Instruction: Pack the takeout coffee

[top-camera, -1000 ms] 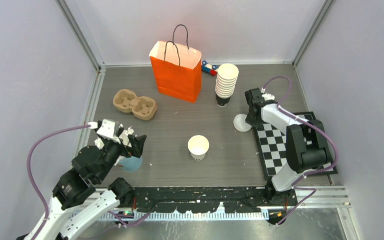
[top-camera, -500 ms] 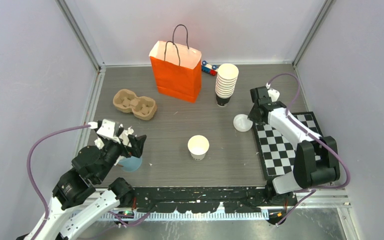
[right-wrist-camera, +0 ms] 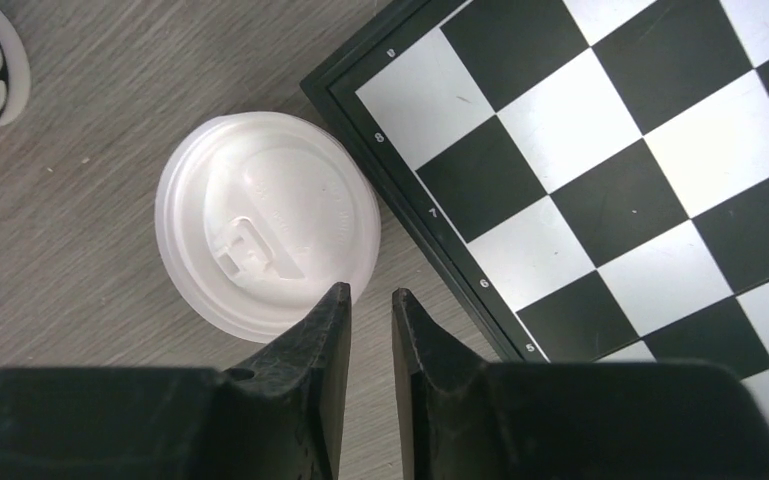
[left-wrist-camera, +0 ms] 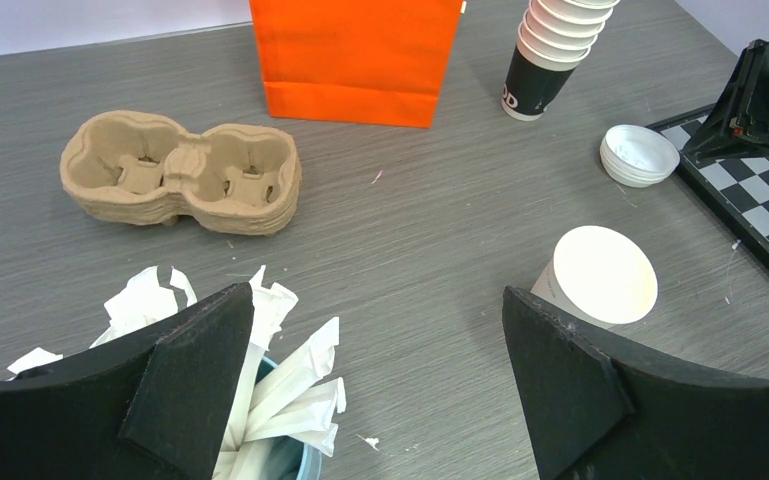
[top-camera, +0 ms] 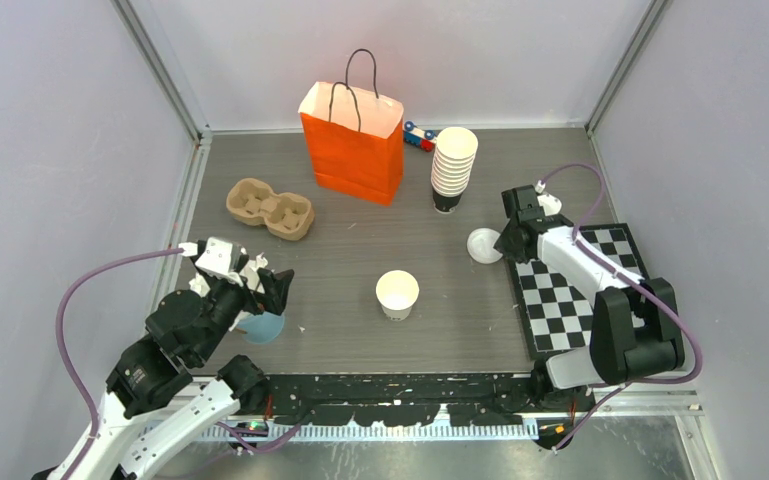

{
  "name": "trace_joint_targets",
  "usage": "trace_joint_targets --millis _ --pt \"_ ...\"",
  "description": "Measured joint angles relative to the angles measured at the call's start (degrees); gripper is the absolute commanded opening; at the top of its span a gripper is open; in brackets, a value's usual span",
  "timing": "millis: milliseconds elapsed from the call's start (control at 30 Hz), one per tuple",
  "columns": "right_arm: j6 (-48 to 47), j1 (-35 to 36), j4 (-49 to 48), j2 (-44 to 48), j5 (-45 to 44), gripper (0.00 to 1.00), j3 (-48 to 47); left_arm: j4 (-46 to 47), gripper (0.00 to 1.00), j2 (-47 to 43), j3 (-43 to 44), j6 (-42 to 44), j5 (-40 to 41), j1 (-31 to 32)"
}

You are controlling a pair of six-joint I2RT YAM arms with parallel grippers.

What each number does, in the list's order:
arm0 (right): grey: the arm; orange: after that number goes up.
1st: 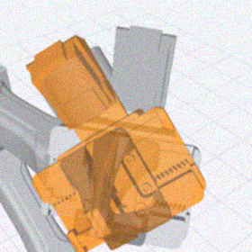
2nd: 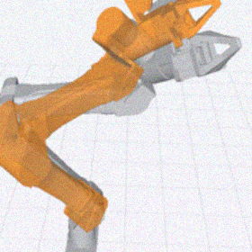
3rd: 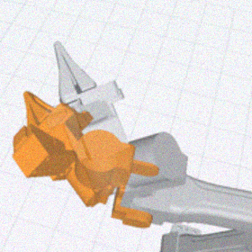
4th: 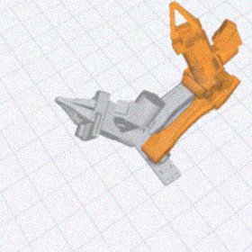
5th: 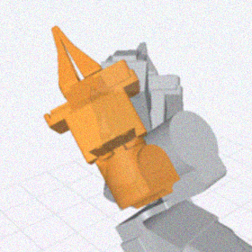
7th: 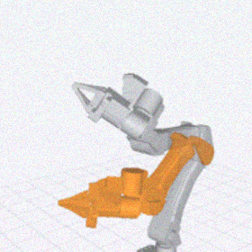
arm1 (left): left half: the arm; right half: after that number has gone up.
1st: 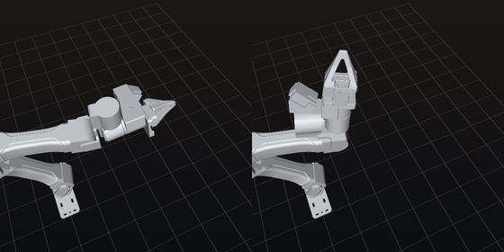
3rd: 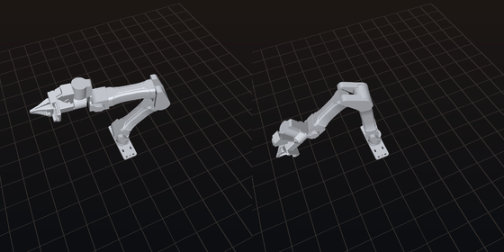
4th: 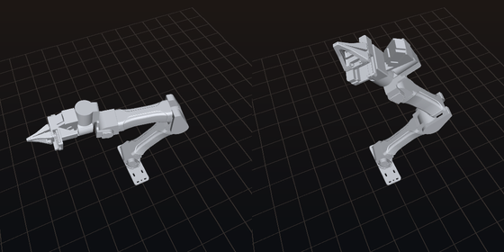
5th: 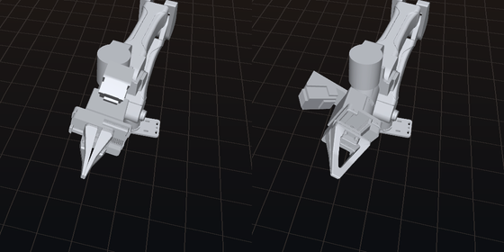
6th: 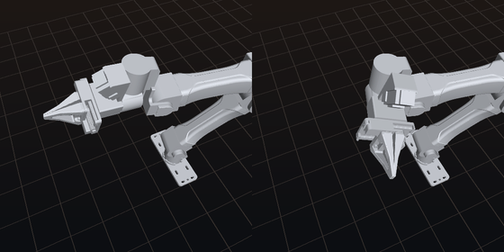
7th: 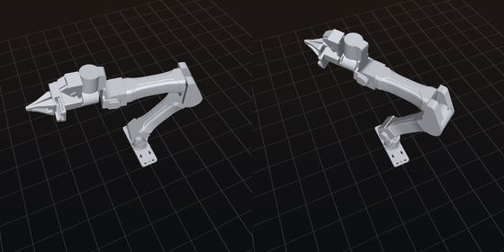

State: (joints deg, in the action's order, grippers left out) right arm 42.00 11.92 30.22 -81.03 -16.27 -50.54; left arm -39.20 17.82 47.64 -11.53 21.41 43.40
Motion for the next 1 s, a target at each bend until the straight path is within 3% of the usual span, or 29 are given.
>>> trace_joint_targets --millis 933,1000 --pt "3.23 -0.04 -3.85 -5.46 0.76 0.21 0.07 0.00 0.96 0.13 0.00 0.02 0.00 0.00" --pt "3.23 -0.04 -3.82 -5.49 0.74 0.17 0.07 0.00 0.96 0.13 0.00 0.02 0.02 0.00"
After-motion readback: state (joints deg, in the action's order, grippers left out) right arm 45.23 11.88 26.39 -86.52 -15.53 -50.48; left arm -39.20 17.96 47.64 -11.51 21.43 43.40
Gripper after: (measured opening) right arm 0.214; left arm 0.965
